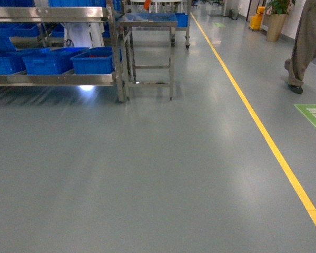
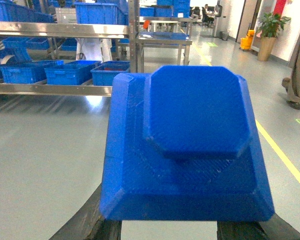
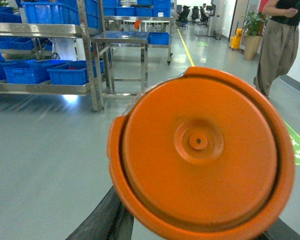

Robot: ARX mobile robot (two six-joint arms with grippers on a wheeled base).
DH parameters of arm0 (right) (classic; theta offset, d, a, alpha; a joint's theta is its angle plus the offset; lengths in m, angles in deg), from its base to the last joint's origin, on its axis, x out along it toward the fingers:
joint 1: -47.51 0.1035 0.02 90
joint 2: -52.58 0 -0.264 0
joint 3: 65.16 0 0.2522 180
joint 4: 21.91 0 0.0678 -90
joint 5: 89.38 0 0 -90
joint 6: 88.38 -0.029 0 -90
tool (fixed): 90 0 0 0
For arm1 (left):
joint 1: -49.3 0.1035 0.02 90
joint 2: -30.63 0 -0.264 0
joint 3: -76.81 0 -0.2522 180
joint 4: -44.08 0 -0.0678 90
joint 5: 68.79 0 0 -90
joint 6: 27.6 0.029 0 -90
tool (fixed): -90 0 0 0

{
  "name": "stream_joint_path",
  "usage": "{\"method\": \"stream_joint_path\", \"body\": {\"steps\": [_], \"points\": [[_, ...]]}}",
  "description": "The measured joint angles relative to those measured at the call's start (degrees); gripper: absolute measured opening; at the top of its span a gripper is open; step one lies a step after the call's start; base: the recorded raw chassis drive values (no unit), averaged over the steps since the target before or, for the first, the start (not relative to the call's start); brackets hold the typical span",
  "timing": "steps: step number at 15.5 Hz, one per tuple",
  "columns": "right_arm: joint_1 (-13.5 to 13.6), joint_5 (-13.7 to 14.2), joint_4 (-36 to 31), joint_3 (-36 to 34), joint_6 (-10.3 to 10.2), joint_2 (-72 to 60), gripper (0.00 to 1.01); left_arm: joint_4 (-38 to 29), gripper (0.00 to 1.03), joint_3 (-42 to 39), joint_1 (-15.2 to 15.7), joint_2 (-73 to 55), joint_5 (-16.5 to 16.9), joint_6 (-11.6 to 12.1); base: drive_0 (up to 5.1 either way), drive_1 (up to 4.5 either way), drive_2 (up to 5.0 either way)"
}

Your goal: Sort blue parts and orange caps into right shelf containers

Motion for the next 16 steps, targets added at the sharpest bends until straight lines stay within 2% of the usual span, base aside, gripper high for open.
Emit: {"method": "stream_joint_path", "body": {"steps": [16], "points": [[0.0, 0.0, -0.3, 0.0, 0.0, 0.0, 0.40, -0.2, 0.42, 0.0, 0.0, 0.0, 0.0, 0.0, 0.0, 4.22, -4.1]]}}
